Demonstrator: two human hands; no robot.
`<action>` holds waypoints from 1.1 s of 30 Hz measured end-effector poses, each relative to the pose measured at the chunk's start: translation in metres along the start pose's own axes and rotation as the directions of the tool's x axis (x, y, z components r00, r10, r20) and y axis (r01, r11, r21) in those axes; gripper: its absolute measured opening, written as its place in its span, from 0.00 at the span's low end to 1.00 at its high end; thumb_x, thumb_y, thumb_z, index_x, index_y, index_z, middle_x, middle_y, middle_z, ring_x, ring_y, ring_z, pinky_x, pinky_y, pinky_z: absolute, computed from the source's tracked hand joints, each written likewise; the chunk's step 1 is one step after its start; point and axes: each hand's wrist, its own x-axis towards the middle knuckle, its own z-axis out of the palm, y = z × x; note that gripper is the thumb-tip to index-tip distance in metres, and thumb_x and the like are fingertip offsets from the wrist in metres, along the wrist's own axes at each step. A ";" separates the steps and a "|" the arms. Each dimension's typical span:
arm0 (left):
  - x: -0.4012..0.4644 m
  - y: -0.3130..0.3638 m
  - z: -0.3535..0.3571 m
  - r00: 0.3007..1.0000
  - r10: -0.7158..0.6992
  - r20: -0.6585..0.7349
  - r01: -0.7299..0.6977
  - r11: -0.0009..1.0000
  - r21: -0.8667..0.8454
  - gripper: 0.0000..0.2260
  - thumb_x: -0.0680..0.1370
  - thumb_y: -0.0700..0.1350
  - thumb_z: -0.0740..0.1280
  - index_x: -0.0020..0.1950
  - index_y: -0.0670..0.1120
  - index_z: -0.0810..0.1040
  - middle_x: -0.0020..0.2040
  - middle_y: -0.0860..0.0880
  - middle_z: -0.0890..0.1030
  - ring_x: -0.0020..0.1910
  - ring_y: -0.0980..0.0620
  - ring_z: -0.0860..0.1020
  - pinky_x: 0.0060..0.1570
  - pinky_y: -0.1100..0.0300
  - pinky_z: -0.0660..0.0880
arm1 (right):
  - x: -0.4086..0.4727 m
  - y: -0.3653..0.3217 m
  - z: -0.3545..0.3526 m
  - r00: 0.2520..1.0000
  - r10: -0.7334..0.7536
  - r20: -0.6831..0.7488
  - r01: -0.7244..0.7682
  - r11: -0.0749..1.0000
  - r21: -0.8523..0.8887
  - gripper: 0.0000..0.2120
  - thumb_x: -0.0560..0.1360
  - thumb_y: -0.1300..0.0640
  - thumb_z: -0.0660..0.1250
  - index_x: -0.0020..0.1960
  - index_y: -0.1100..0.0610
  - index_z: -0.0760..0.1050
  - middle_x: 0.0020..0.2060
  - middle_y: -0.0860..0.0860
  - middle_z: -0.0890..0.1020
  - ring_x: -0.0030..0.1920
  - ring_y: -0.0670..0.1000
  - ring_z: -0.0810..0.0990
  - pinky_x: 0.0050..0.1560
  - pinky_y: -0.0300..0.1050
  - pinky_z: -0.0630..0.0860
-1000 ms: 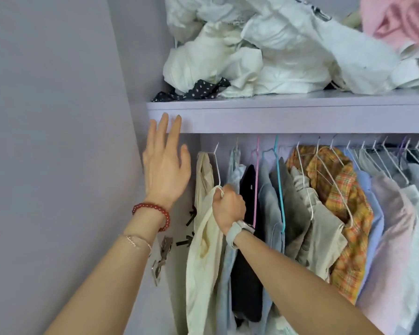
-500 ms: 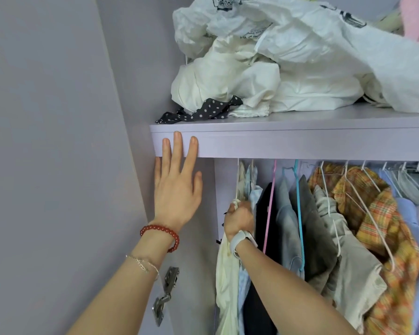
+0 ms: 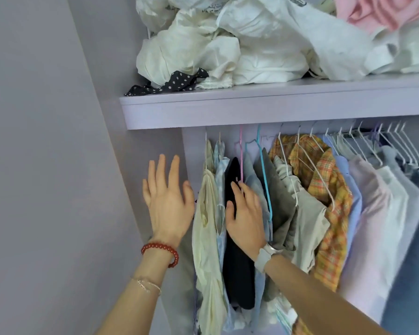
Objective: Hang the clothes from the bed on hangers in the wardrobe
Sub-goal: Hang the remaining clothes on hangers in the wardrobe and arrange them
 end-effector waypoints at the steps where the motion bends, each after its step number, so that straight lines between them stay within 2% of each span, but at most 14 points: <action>1: -0.018 0.003 0.007 1.000 0.000 0.031 0.001 1.000 -0.021 0.23 0.76 0.48 0.52 0.71 0.45 0.65 0.73 0.41 0.63 0.73 0.42 0.57 0.68 0.42 0.54 | -0.011 0.011 -0.011 1.000 -0.023 -0.008 0.022 0.997 -0.077 0.23 0.75 0.54 0.52 0.67 0.62 0.69 0.64 0.60 0.72 0.64 0.60 0.70 0.63 0.56 0.68; 3: -0.057 0.009 0.024 0.988 0.015 0.152 -0.009 0.999 -0.039 0.23 0.75 0.48 0.53 0.69 0.45 0.67 0.69 0.40 0.68 0.67 0.40 0.67 0.64 0.40 0.61 | -0.043 0.036 -0.034 1.000 -0.005 -0.004 0.004 0.982 -0.187 0.23 0.76 0.54 0.52 0.67 0.62 0.69 0.64 0.61 0.72 0.64 0.61 0.70 0.63 0.59 0.68; 5: -0.099 0.019 0.044 0.946 0.058 0.318 -0.047 0.998 -0.043 0.23 0.74 0.48 0.54 0.67 0.44 0.70 0.65 0.40 0.73 0.60 0.39 0.73 0.58 0.40 0.68 | -0.083 0.062 -0.062 0.999 0.045 -0.017 -0.048 0.964 -0.263 0.21 0.76 0.55 0.52 0.66 0.62 0.69 0.63 0.63 0.72 0.63 0.62 0.70 0.62 0.60 0.68; 8: -0.162 0.041 0.072 0.831 0.179 0.527 -0.153 0.984 -0.093 0.20 0.74 0.46 0.58 0.65 0.43 0.73 0.62 0.41 0.76 0.60 0.39 0.75 0.56 0.37 0.70 | -0.154 0.095 -0.107 0.982 0.189 -0.011 -0.179 0.912 -0.369 0.22 0.75 0.55 0.52 0.66 0.61 0.68 0.63 0.63 0.73 0.63 0.62 0.70 0.60 0.61 0.70; 10: -0.205 0.060 0.086 0.737 0.259 0.624 -0.198 0.966 -0.167 0.19 0.74 0.43 0.64 0.64 0.42 0.74 0.63 0.40 0.75 0.63 0.38 0.73 0.57 0.36 0.69 | -0.209 0.111 -0.139 0.948 0.316 -0.038 -0.298 0.839 -0.456 0.21 0.75 0.54 0.52 0.65 0.59 0.67 0.61 0.62 0.74 0.62 0.60 0.67 0.58 0.63 0.71; 13: -0.257 0.095 0.099 0.590 0.391 0.706 -0.244 0.920 -0.306 0.18 0.71 0.39 0.68 0.61 0.40 0.76 0.61 0.39 0.77 0.61 0.36 0.74 0.53 0.38 0.73 | -0.288 0.124 -0.188 0.826 0.559 -0.074 -0.499 0.663 -0.558 0.22 0.75 0.53 0.51 0.63 0.60 0.71 0.59 0.61 0.77 0.62 0.62 0.72 0.56 0.66 0.69; 16: -0.301 0.138 0.105 0.403 0.505 0.763 -0.238 0.863 -0.445 0.17 0.72 0.39 0.63 0.61 0.39 0.75 0.60 0.38 0.77 0.60 0.36 0.73 0.54 0.40 0.73 | -0.358 0.126 -0.240 0.651 0.745 -0.145 -0.654 0.453 -0.605 0.27 0.74 0.49 0.47 0.64 0.61 0.71 0.62 0.60 0.75 0.64 0.63 0.72 0.62 0.64 0.65; 18: -0.331 0.173 0.107 0.282 0.589 0.758 -0.224 0.808 -0.545 0.17 0.74 0.41 0.60 0.60 0.38 0.75 0.58 0.38 0.77 0.58 0.37 0.75 0.55 0.41 0.74 | -0.400 0.122 -0.273 0.533 0.813 -0.236 -0.747 0.321 -0.583 0.31 0.73 0.46 0.43 0.66 0.61 0.70 0.64 0.59 0.74 0.66 0.62 0.69 0.65 0.60 0.63; 21: -0.372 0.236 0.100 0.071 0.732 0.677 -0.241 0.671 -0.701 0.21 0.71 0.45 0.53 0.55 0.38 0.78 0.50 0.40 0.81 0.48 0.40 0.80 0.43 0.46 0.78 | -0.453 0.109 -0.318 0.382 0.836 -0.394 -0.851 0.152 -0.503 0.30 0.72 0.47 0.43 0.65 0.60 0.70 0.62 0.58 0.74 0.63 0.61 0.70 0.63 0.55 0.64; 23: -0.399 0.280 0.091 -0.017 0.820 0.572 -0.239 0.552 -0.799 0.20 0.71 0.45 0.54 0.55 0.39 0.79 0.50 0.42 0.82 0.49 0.42 0.81 0.42 0.47 0.79 | -0.488 0.105 -0.348 0.260 0.848 -0.462 -0.902 0.042 -0.430 0.29 0.73 0.48 0.44 0.66 0.60 0.69 0.63 0.58 0.73 0.64 0.61 0.68 0.64 0.55 0.63; 25: -0.428 0.325 0.077 -0.103 0.878 0.467 -0.212 0.440 -0.873 0.17 0.75 0.42 0.57 0.61 0.41 0.76 0.59 0.42 0.78 0.57 0.43 0.77 0.51 0.49 0.76 | -0.523 0.107 -0.379 0.162 0.832 -0.531 -0.934 -0.045 -0.355 0.24 0.76 0.51 0.48 0.66 0.60 0.68 0.64 0.58 0.72 0.66 0.60 0.66 0.65 0.56 0.64; 27: -0.458 0.372 0.066 -0.204 0.911 0.358 -0.189 0.322 -0.928 0.18 0.79 0.42 0.57 0.69 0.44 0.68 0.68 0.46 0.70 0.66 0.47 0.68 0.62 0.54 0.66 | -0.555 0.114 -0.412 0.089 0.801 -0.592 -0.957 -0.095 -0.272 0.18 0.78 0.58 0.54 0.67 0.59 0.68 0.64 0.58 0.71 0.66 0.60 0.66 0.63 0.55 0.66; 30: -0.505 0.446 0.053 -0.292 0.921 0.258 -0.140 0.226 -0.964 0.19 0.81 0.44 0.55 0.72 0.46 0.64 0.71 0.49 0.65 0.69 0.50 0.64 0.65 0.59 0.60 | -0.594 0.132 -0.466 -0.014 0.739 -0.673 -0.980 -0.145 -0.138 0.17 0.78 0.62 0.57 0.65 0.63 0.69 0.63 0.61 0.72 0.64 0.61 0.68 0.62 0.53 0.64; 33: -0.561 0.526 0.050 -0.367 0.901 0.231 -0.120 0.200 -0.972 0.19 0.81 0.44 0.55 0.72 0.45 0.65 0.71 0.47 0.66 0.68 0.49 0.64 0.67 0.58 0.60 | -0.636 0.160 -0.527 -0.121 0.694 -0.710 -0.985 -0.173 0.000 0.16 0.78 0.63 0.56 0.65 0.65 0.68 0.63 0.62 0.72 0.64 0.62 0.68 0.63 0.51 0.63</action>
